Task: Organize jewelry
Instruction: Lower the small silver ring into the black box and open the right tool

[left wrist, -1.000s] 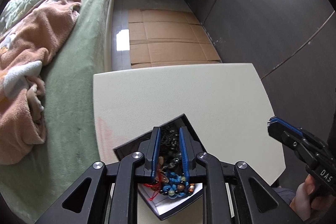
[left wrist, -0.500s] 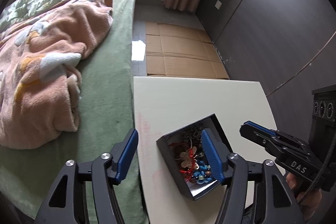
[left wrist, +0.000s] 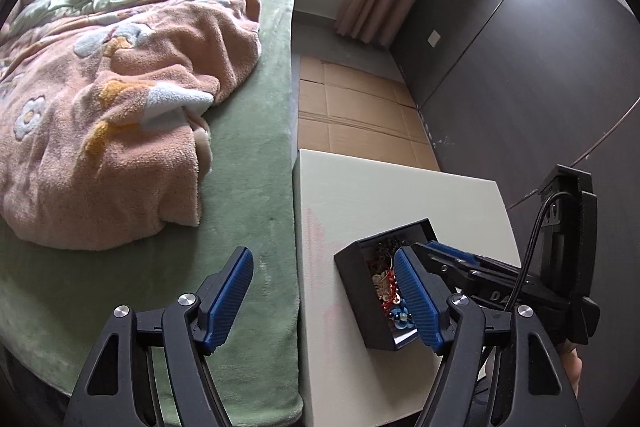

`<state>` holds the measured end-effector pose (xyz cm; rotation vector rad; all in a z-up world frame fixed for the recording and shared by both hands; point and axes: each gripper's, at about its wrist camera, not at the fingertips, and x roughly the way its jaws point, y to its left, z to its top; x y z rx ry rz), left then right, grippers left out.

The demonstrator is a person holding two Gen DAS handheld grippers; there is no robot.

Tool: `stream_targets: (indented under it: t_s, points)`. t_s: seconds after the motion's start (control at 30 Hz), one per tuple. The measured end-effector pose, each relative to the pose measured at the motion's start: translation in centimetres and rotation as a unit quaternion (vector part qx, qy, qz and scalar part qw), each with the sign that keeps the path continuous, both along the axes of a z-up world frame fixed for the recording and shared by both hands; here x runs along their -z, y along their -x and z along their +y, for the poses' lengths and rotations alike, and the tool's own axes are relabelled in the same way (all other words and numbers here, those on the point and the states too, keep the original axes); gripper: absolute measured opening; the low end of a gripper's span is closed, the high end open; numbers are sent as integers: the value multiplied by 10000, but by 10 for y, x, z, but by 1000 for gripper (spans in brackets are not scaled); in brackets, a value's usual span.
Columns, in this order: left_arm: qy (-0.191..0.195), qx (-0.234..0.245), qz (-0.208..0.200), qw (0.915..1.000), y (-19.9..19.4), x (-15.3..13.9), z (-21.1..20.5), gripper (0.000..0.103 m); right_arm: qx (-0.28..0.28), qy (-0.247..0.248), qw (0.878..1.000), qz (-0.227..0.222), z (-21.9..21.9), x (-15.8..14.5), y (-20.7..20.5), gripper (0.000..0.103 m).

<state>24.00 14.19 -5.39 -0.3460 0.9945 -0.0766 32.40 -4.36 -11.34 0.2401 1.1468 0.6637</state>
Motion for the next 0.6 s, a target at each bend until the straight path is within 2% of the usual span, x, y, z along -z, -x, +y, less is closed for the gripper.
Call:
stream_targets:
  t_s: [0.07,0.23,0.3,0.5,0.6]
  points:
    - [-7,13,-72,10000,5,-3,-1,74,131,-14,9999,102,-5,0,1,53]
    - [58,77,-269,9996,19,-14,-9,75,362,-221,9991,-33,-22,-27,15,56]
    - [76,126,-337,9993,24,-18,-15,79,428,-195,9987,-203,-30,-39,26,70]
    - [34,295,-519,9982,45,-30,-34,87,561,34,9973,-472,-51,-61,52,71]
    - [-35,346,-675,9971,59,-37,-45,94,644,234,9945,-788,-62,-73,68,71]
